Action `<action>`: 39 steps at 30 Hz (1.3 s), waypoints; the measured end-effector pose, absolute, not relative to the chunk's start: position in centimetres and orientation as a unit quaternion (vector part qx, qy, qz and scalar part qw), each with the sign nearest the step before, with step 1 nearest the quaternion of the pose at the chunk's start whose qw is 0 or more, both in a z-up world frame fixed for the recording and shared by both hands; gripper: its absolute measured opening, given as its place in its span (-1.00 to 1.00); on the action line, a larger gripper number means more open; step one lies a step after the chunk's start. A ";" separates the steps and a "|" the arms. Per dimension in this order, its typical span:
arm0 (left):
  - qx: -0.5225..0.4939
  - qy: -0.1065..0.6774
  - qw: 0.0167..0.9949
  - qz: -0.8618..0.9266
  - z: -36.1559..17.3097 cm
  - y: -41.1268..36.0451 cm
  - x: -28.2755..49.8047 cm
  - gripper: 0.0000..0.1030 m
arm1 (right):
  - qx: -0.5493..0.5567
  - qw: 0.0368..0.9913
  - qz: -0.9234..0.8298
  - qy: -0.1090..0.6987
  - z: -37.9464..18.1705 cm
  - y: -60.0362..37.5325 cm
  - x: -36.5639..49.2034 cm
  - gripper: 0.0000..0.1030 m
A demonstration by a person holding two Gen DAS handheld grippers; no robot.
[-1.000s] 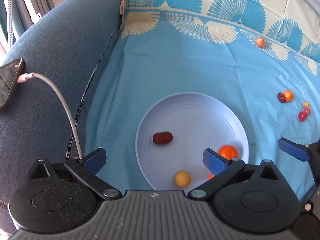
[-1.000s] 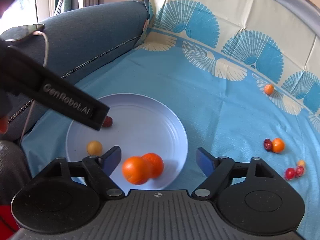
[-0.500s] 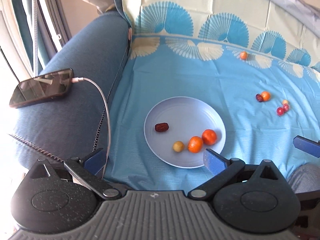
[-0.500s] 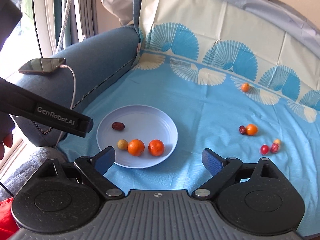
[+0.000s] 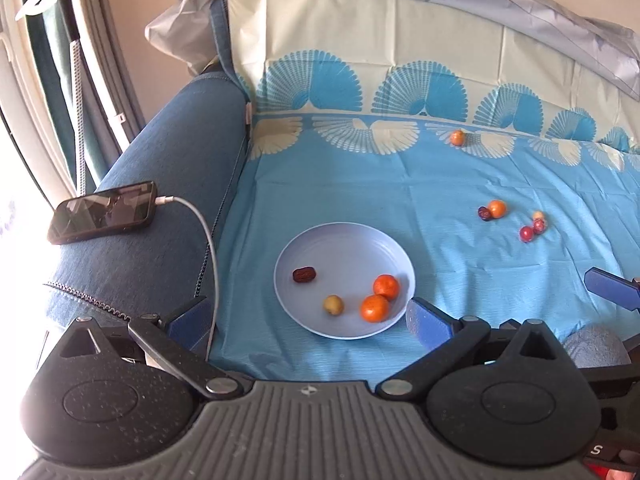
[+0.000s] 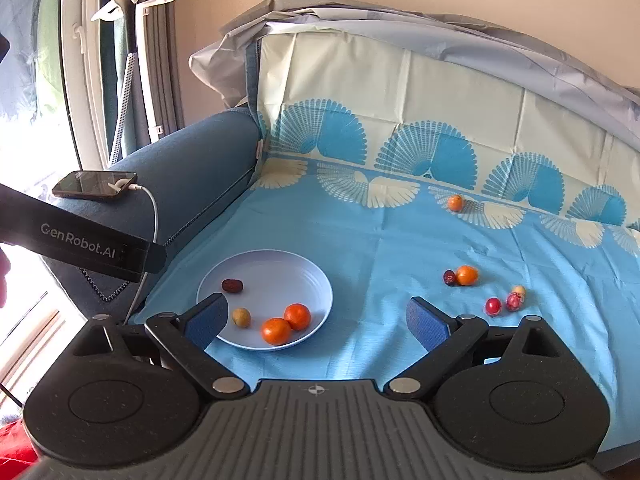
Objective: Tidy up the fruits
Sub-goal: 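Grasp a tangerine with the left tool while the right tool grasps a wrapped red fruit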
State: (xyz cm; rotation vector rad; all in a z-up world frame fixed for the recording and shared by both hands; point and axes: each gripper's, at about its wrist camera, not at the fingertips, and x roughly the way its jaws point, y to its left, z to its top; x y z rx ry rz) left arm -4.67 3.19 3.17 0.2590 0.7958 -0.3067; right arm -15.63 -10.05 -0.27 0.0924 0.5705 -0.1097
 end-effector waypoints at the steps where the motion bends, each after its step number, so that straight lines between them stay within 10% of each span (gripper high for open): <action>1: 0.128 0.384 0.902 -0.152 3.2 2.8 -4.8 0.99 | 0.049 0.957 -0.057 0.279 -0.3 -10.3 -15.8 0.87; 39: 0.240 0.367 0.849 -0.294 -11.5 -34.5 25.7 0.99 | 0.246 0.812 -0.412 0.332 -21.5 -39.9 2.9 0.79</action>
